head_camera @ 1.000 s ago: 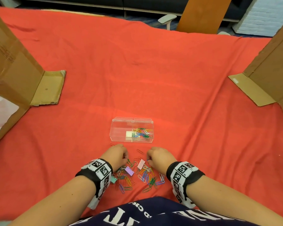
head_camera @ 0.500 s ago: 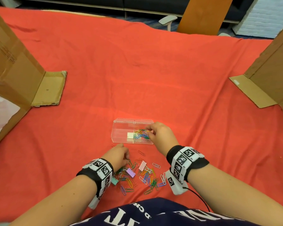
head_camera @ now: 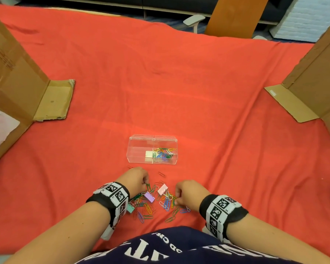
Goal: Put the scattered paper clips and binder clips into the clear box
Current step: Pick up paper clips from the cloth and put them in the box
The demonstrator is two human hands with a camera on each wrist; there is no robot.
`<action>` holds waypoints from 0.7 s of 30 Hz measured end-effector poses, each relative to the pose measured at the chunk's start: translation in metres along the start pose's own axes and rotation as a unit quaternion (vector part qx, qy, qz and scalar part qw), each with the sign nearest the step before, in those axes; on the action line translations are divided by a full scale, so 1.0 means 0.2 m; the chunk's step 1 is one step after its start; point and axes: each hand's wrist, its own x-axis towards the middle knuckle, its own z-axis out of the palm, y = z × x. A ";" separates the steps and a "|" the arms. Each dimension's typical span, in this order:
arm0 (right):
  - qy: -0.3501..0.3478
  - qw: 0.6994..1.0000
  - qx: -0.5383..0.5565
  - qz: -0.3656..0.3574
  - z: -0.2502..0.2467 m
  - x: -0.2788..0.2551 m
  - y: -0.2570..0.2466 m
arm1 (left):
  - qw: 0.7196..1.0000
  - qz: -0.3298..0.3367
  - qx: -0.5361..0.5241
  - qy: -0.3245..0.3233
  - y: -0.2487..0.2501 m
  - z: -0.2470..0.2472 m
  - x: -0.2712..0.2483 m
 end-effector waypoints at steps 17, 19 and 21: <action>0.253 0.950 0.178 0.049 -0.32 0.14 -0.09 | 0.959 -0.019 -0.217 0.183 0.21 -0.25 0.11; 0.262 0.949 0.165 0.056 -0.34 0.17 -0.11 | 0.954 -0.034 -0.229 0.192 0.24 -0.26 0.14; 0.260 0.951 0.157 0.052 -0.36 0.18 -0.12 | 0.954 -0.042 -0.219 0.199 0.27 -0.27 0.15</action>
